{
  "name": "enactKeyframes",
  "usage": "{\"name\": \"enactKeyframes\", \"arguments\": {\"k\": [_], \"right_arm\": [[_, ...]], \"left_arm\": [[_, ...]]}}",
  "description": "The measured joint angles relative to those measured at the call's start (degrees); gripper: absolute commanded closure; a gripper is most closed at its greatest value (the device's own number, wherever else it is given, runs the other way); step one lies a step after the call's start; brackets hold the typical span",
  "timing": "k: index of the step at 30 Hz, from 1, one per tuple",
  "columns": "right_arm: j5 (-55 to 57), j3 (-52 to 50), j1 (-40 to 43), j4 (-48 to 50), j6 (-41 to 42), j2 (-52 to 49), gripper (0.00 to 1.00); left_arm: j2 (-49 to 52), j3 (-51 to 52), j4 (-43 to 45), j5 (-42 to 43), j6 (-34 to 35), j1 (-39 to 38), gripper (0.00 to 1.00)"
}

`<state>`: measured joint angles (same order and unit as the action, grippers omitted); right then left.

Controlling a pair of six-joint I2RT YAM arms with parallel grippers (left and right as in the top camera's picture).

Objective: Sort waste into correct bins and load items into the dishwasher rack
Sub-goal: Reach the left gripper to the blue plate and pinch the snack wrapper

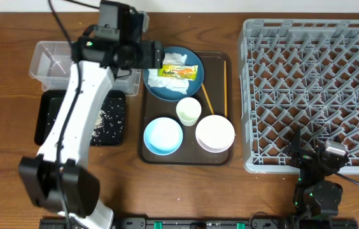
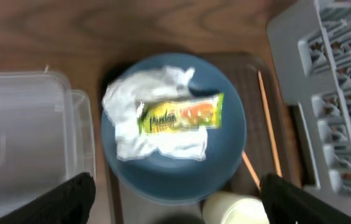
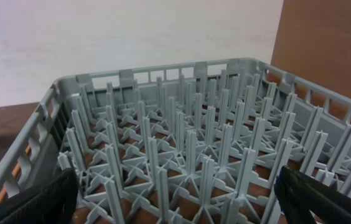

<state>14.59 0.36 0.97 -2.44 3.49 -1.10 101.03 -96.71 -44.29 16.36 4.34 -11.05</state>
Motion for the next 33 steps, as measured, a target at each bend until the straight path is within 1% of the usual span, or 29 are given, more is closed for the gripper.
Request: {"name": "enactKeyframes", "arguments": {"k": [4,8,10,14,16,19,23,27,29,31,33], "right_arm": [[0.0,0.0,0.0,0.0,0.0,0.0,0.01],[0.0,0.0,0.0,0.0,0.0,0.0,0.01],[0.0,0.0,0.0,0.0,0.0,0.0,0.01],[0.0,0.0,0.0,0.0,0.0,0.0,0.01],[0.0,0.0,0.0,0.0,0.0,0.0,0.01],[0.0,0.0,0.0,0.0,0.0,0.0,0.01],[0.0,0.0,0.0,0.0,0.0,0.0,0.01],[0.0,0.0,0.0,0.0,0.0,0.0,0.01],[0.0,0.0,0.0,0.0,0.0,0.0,0.01],[0.0,0.0,0.0,0.0,0.0,0.0,0.01],[0.0,0.0,0.0,0.0,0.0,0.0,0.01]], "left_arm": [[2.8,0.0,4.0,-0.3,-3.9,-2.6,0.12],[6.3,-0.2,7.9,-0.7,-5.4,-6.2,0.13],[8.7,-0.2,10.9,-3.4,-4.0,-8.2,0.12],[12.9,-0.2,14.2,-12.9,3.5,-10.5,0.12],[14.3,-0.2,14.8,-15.8,5.9,-10.8,0.12],[15.8,-0.2,15.3,-18.5,7.4,-10.8,0.12],[17.7,-0.2,17.6,-18.9,4.5,-10.8,0.13],[20.2,-0.2,17.7,-18.9,1.5,-10.8,0.13],[21.7,-0.2,17.7,-19.0,1.0,-10.8,0.22],[23.0,-0.2,17.6,-19.3,0.5,-10.8,0.23],[23.7,-0.2,17.3,-19.4,1.8,-10.8,0.23]]}}
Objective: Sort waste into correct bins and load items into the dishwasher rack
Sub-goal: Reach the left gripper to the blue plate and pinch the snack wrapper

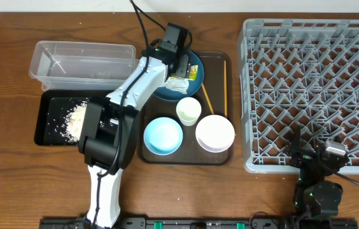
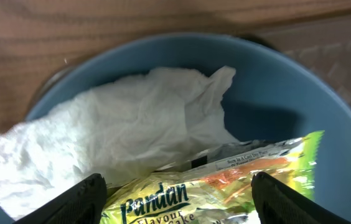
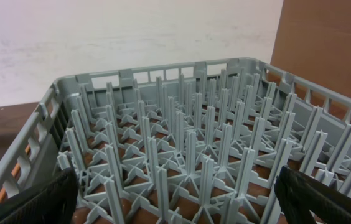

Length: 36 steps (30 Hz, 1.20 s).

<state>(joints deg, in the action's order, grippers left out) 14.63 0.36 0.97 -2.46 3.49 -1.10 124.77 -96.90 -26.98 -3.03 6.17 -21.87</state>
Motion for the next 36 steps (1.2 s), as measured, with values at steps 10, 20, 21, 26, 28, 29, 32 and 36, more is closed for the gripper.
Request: {"name": "enactKeyframes", "arguments": {"k": [10,20,21,26,28,29,32,36], "right_arm": [[0.0,0.0,0.0,0.0,0.0,0.0,0.01],[0.0,0.0,0.0,0.0,0.0,0.0,0.01],[0.0,0.0,0.0,0.0,0.0,0.0,0.01],[0.0,0.0,0.0,0.0,0.0,0.0,0.01],[0.0,0.0,0.0,0.0,0.0,0.0,0.01],[0.0,0.0,0.0,0.0,0.0,0.0,0.01],[0.0,0.0,0.0,0.0,0.0,0.0,0.01],[0.0,0.0,0.0,0.0,0.0,0.0,0.01]], "left_arm": [[0.2,0.0,0.0,-0.2,10.6,-0.1,0.17],[0.2,0.0,0.1,-0.4,2.9,-0.5,0.17],[0.2,0.0,0.0,-0.4,0.6,-0.5,0.17],[0.2,0.0,0.0,-0.4,-12.1,-0.5,0.17],[0.2,0.0,0.0,-0.4,-15.2,-0.5,0.18],[0.2,0.1,0.1,-0.4,-16.4,-0.5,0.21],[0.2,1.3,0.2,-0.3,-18.9,-0.5,0.28],[0.2,2.6,0.0,-0.3,-20.5,-0.5,0.28]]}}
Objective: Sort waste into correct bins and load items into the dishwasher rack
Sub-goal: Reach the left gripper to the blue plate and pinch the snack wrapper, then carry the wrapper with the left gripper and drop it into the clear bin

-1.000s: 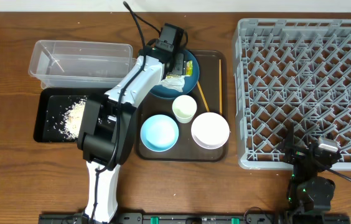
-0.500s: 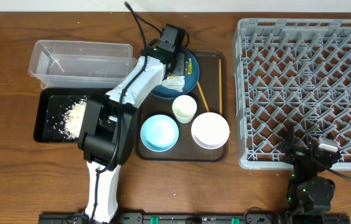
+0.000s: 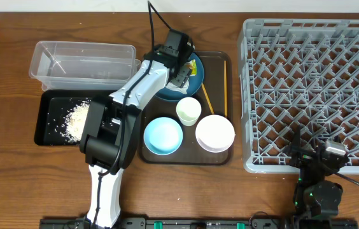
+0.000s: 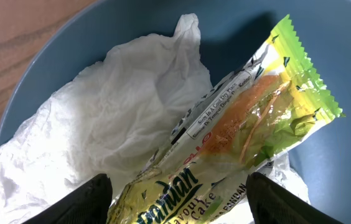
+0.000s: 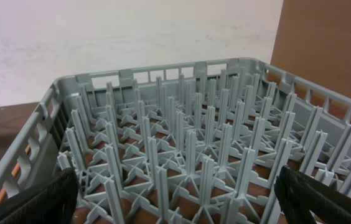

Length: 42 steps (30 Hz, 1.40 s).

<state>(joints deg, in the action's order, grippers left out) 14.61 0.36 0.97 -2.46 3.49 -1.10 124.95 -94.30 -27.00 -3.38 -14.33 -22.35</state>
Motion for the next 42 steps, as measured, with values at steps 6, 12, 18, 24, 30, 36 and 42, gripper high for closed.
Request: {"name": "enactKeyframes", "arguments": {"k": [6,12,18,24,30,36,42], "right_arm": [[0.0,0.0,0.0,0.0,0.0,0.0,0.01],[0.0,0.0,0.0,0.0,0.0,0.0,0.01],[0.0,0.0,0.0,0.0,0.0,0.0,0.01],[0.0,0.0,0.0,0.0,0.0,0.0,0.01],[0.0,0.0,0.0,0.0,0.0,0.0,0.01],[0.0,0.0,0.0,0.0,0.0,0.0,0.01],[0.0,0.0,0.0,0.0,0.0,0.0,0.01]], "left_arm": [[0.0,0.0,0.0,0.0,-1.0,0.0,0.45],[0.0,0.0,0.0,0.0,-1.2,0.0,0.62],[0.0,0.0,0.0,0.0,-0.8,0.0,0.88],[-0.5,0.0,-0.8,0.0,2.1,0.0,0.94],[-6.5,0.2,-2.9,0.0,5.9,0.0,0.94],[-14.3,0.2,-4.7,0.0,8.6,0.0,0.94],[-16.9,0.2,-4.6,-4.8,13.1,1.0,0.94]]}}
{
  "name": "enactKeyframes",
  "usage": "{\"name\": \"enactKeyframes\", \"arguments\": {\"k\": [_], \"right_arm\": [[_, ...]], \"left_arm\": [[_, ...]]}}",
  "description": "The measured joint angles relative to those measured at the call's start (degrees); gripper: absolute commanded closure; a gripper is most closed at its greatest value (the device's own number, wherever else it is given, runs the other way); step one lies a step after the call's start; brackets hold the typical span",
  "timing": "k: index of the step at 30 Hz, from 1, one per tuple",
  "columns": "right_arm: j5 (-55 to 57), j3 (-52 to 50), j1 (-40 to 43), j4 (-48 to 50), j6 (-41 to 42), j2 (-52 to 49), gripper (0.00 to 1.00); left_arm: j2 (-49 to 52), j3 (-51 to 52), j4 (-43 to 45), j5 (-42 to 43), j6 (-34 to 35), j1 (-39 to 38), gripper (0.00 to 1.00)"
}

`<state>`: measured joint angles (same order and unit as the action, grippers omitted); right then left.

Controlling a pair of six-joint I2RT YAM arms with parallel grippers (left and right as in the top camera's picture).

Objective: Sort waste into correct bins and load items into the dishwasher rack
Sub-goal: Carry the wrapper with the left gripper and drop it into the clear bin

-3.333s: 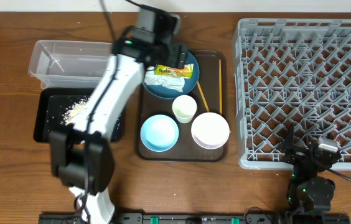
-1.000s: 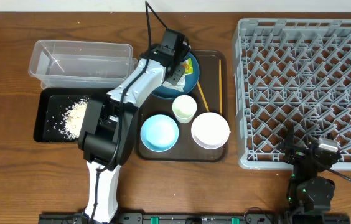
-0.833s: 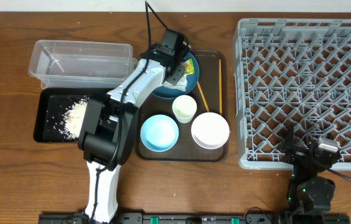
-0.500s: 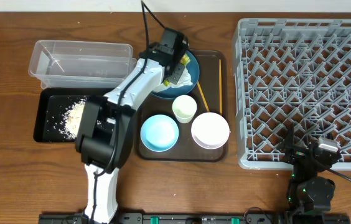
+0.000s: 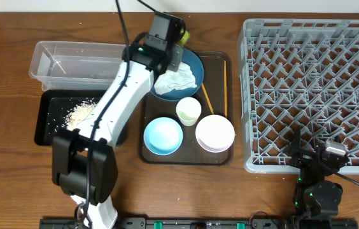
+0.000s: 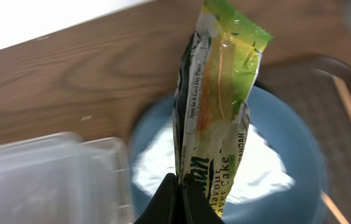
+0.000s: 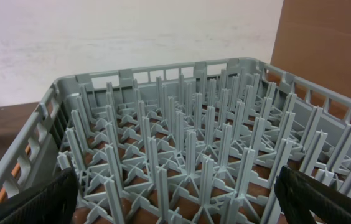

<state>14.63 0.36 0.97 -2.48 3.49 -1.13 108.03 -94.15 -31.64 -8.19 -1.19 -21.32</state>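
Note:
My left gripper (image 6: 179, 186) is shut on the lower end of a green and yellow cake wrapper (image 6: 216, 106), which hangs lifted above the blue plate (image 6: 303, 155). A crumpled white napkin (image 5: 176, 79) still lies on that plate (image 5: 195, 63). From overhead the left gripper (image 5: 170, 39) sits over the plate's far left rim with the wrapper (image 5: 183, 37) at its tip. My right gripper (image 7: 175, 202) stands open at the near edge of the grey dishwasher rack (image 7: 182, 143), holding nothing.
The brown tray (image 5: 221, 156) also carries a cream cup (image 5: 189, 111), a white bowl (image 5: 215, 132), a light blue bowl (image 5: 163, 135) and two chopsticks (image 5: 206, 98). A clear bin (image 5: 81, 60) and a black tray with rice (image 5: 81, 117) lie to the left. The rack (image 5: 313, 89) fills the right.
My left gripper has shut on the wrapper and now holds it up off the plate, nearer the clear bin. The napkin stays on the plate. The right arm is unchanged.
At first my left gripper was open high above the plate with the wrapper lying on the napkin. It then stood open close over the wrapper at two moments. Now it is shut on the wrapper, raised off the plate. The right gripper stayed open at the rack.

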Motion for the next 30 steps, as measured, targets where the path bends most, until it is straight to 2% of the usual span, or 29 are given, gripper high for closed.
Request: {"name": "enactKeyframes", "arguments": {"k": [5,11,16,23,30], "right_arm": [[0.0,0.0,0.0,0.0,0.0,0.0,0.01],[0.0,0.0,0.0,0.0,0.0,0.0,0.01],[0.0,0.0,0.0,0.0,0.0,0.0,0.01],[0.0,0.0,0.0,0.0,0.0,0.0,0.01],[0.0,0.0,0.0,0.0,0.0,0.0,0.01]], "left_arm": [[-0.9,0.0,-0.7,-5.3,11.0,5.8,0.94],[-0.9,0.0,-6.3,-7.7,35.7,15.9,0.94],[-0.9,0.0,-7.7,-8.2,51.1,20.1,0.94],[-0.9,0.0,-8.6,-8.3,61.9,22.0,0.94],[-0.9,0.0,-13.6,-8.3,72.2,22.0,0.94]]}}
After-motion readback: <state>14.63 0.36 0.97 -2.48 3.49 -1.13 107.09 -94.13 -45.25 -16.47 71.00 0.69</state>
